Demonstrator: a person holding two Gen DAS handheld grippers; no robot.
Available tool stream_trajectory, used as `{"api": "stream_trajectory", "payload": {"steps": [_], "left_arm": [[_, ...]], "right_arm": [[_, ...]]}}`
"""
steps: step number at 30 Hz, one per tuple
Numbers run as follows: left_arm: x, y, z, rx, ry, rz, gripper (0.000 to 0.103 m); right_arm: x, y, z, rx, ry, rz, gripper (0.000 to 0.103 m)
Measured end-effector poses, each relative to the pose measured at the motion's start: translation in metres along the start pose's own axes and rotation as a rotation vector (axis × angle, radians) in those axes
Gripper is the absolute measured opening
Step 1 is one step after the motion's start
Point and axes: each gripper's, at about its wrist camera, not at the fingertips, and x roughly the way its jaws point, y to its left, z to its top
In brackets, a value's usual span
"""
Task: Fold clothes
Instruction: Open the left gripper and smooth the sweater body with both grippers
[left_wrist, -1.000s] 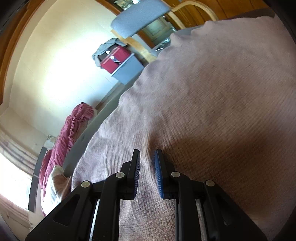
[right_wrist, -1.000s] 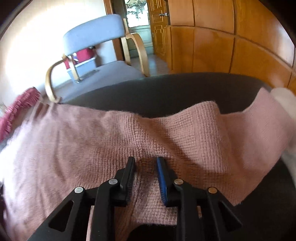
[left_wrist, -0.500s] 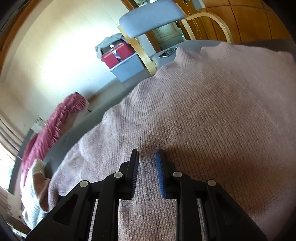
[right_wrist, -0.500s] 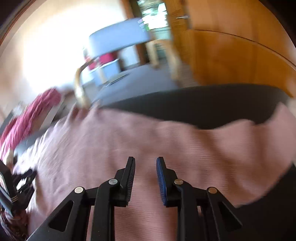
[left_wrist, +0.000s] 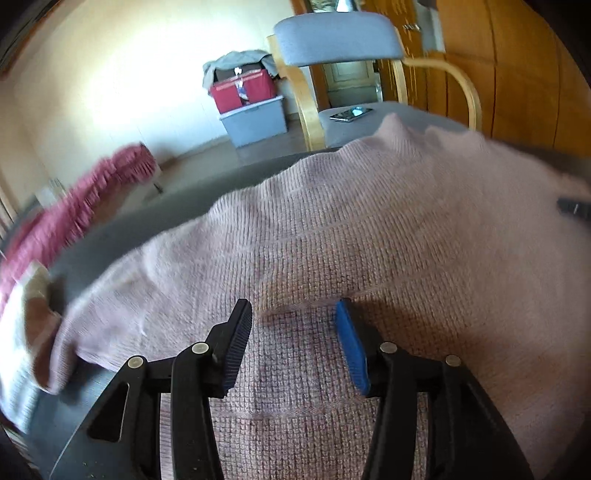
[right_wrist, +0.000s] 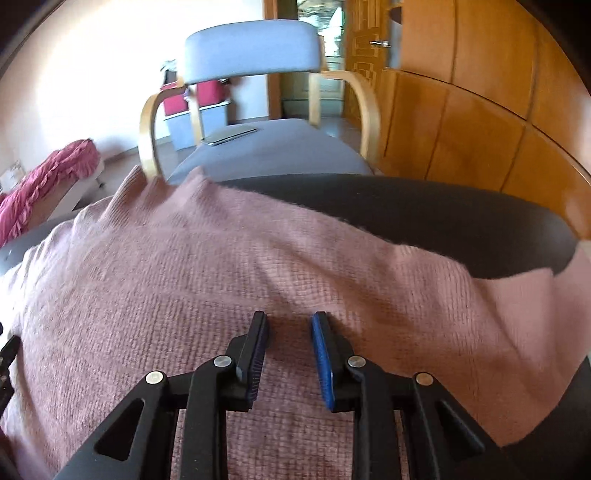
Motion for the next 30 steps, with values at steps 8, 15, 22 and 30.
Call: {"api": "stream_trajectory", "payload": {"steps": [8, 15, 22, 30], "left_arm": [[0.002, -0.004, -0.001, -0.009, 0.007, 0.000, 0.052], [0.005, 0.006, -0.001, -0.042, 0.019, -0.008, 0.061], [0.006, 0.008, -0.001, -0.052, 0.023, -0.014, 0.063], [0.006, 0.009, 0.001, -0.059, 0.028, -0.006, 0.065]], "right_arm": [[-0.042, 0.048, 0.001, -0.052, -0.045, 0.165, 0.023], [-0.043, 0.135, -0.036, -0.346, -0.005, 0.218, 0.023], [-0.056, 0.088, -0.046, -0.262, 0.043, 0.130, 0.023], [-0.087, 0.051, -0.074, -0.209, 0.049, 0.150, 0.023]]}}
